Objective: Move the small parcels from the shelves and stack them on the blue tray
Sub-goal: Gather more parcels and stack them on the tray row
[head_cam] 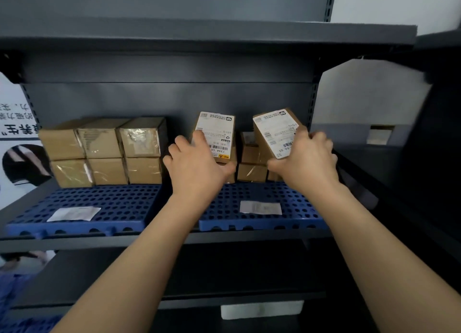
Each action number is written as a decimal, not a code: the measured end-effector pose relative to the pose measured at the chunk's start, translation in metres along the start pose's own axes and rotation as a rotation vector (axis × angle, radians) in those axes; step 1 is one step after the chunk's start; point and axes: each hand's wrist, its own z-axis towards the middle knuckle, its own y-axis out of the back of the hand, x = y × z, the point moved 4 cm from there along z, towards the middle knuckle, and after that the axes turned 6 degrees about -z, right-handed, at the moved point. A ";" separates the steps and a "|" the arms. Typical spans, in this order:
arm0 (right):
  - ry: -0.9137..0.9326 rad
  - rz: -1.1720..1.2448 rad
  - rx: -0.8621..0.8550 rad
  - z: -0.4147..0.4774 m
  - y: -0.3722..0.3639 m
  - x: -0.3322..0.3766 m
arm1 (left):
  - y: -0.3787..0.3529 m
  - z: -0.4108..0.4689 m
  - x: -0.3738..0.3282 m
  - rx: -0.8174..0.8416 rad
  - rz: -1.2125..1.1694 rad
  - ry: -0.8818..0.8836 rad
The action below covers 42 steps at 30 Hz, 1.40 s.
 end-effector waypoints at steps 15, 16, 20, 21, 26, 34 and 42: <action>-0.052 0.076 0.029 0.102 -0.051 0.034 | -0.070 0.110 0.005 0.053 -0.044 -0.050; -0.046 0.073 0.035 0.108 -0.053 0.036 | -0.073 0.113 0.004 0.050 -0.042 -0.049; -0.028 0.063 0.097 0.127 -0.062 0.037 | -0.085 0.122 -0.001 0.045 -0.024 -0.021; -0.024 0.061 0.110 0.131 -0.064 0.037 | -0.087 0.124 -0.002 0.044 -0.019 -0.013; 0.014 0.076 0.145 0.150 -0.072 0.037 | -0.094 0.134 -0.006 0.052 -0.019 0.036; 0.057 0.002 0.205 0.162 -0.088 0.045 | -0.097 0.137 0.002 0.082 -0.048 0.018; 0.105 0.066 0.155 0.169 -0.096 0.053 | -0.104 0.138 0.013 0.068 -0.153 -0.045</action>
